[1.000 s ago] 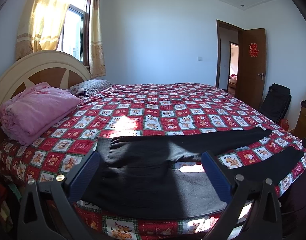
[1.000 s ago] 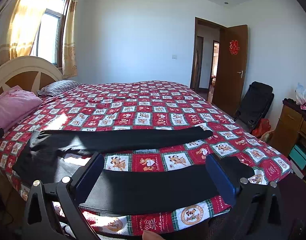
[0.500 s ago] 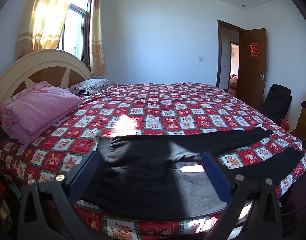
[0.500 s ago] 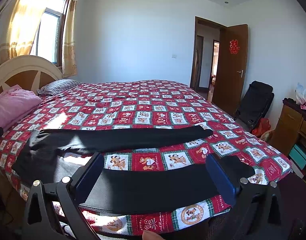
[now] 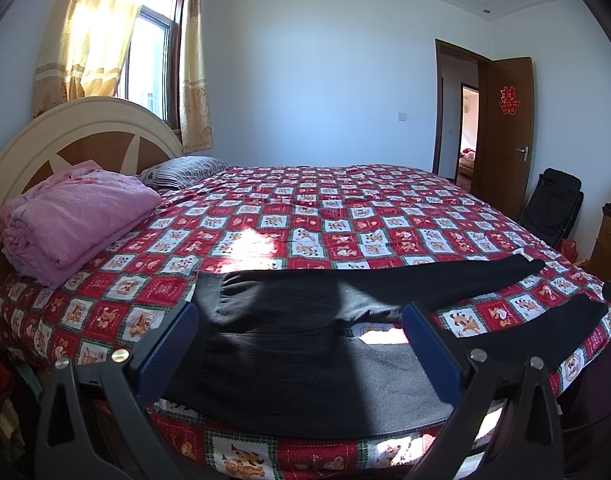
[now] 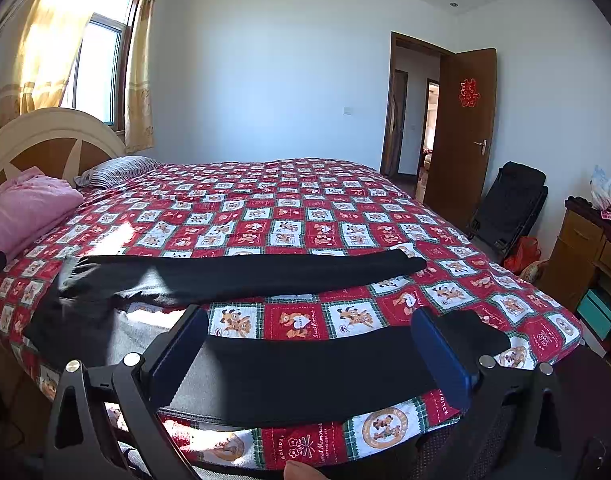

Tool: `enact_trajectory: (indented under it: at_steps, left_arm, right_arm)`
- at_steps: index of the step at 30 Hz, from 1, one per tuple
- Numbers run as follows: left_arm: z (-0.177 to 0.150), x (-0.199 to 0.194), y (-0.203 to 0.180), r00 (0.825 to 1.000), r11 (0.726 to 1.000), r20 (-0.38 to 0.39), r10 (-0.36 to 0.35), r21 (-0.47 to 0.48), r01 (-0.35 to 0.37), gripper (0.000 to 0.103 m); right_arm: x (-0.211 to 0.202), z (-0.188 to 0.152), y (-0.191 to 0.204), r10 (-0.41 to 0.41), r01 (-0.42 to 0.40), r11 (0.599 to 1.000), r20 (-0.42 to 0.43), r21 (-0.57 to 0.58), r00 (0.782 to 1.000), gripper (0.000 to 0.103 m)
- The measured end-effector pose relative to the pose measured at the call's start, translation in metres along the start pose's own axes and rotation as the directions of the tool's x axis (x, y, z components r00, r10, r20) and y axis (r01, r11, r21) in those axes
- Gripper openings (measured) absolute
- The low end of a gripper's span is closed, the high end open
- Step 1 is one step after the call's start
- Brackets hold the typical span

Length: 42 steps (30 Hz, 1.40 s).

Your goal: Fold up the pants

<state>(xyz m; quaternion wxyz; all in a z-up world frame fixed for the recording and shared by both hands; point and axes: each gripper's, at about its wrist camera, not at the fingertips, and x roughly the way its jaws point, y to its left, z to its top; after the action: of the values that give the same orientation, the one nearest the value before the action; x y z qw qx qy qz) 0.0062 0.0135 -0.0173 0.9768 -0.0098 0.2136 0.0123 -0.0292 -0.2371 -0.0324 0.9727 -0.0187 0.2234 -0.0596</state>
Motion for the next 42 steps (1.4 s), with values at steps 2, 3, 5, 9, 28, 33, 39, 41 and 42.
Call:
enact_trajectory:
  at_steps: [2, 3, 5, 9, 28, 33, 39, 41, 42]
  left_arm:
    - [0.0, 0.0, 0.0, 1.0, 1.0, -0.001, 0.0, 0.002, 0.0, 0.103]
    - [0.001, 0.0, 0.0, 1.0, 1.0, 0.0, 0.0, 0.0, 0.0, 0.103]
    - [0.0, 0.0, 0.0, 1.0, 1.0, -0.002, 0.0, 0.0, 0.0, 0.103]
    - [-0.002, 0.001, 0.001, 1.0, 1.0, -0.004, 0.0, 0.0, 0.0, 0.103]
    - [-0.014, 0.017, 0.007, 0.999, 1.0, -0.041, -0.003, -0.006, 0.002, 0.103]
    - [-0.024, 0.039, 0.018, 0.997, 1.0, -0.082, -0.005, -0.013, 0.004, 0.103]
    - [-0.022, 0.094, 0.072, 0.989, 0.997, -0.13, 0.064, -0.035, -0.069, 0.103]
    - [-0.018, 0.123, 0.092, 0.979, 0.994, -0.181, 0.09, -0.042, -0.099, 0.103]
    - [-0.016, 0.138, 0.101, 0.974, 0.994, -0.21, 0.08, -0.051, -0.093, 0.103]
  right_arm:
    - [0.0, 0.0, 0.0, 0.0, 0.0, 1.0, 0.0, 0.0, 1.0, 0.102]
    - [0.0, 0.0, 0.0, 0.0, 0.0, 1.0, -0.001, 0.0, 1.0, 0.102]
    - [0.001, -0.001, 0.001, 0.0, 0.0, 1.0, -0.003, -0.001, 1.0, 0.102]
    - [0.001, -0.001, 0.001, 0.0, 0.0, 1.0, -0.005, -0.002, 1.0, 0.102]
    - [0.015, -0.01, 0.003, 0.002, -0.003, 1.0, -0.039, -0.015, 0.999, 0.102]
    - [0.038, -0.023, 0.009, -0.01, 0.005, 0.999, -0.096, -0.048, 0.995, 0.102]
    - [0.075, -0.037, -0.002, 0.017, -0.021, 1.0, -0.186, -0.021, 0.982, 0.102]
    - [0.087, -0.038, -0.008, 0.032, -0.033, 0.999, -0.208, 0.0, 0.978, 0.102]
    - [0.094, -0.038, -0.01, 0.034, -0.034, 0.999, -0.214, 0.006, 0.976, 0.102]
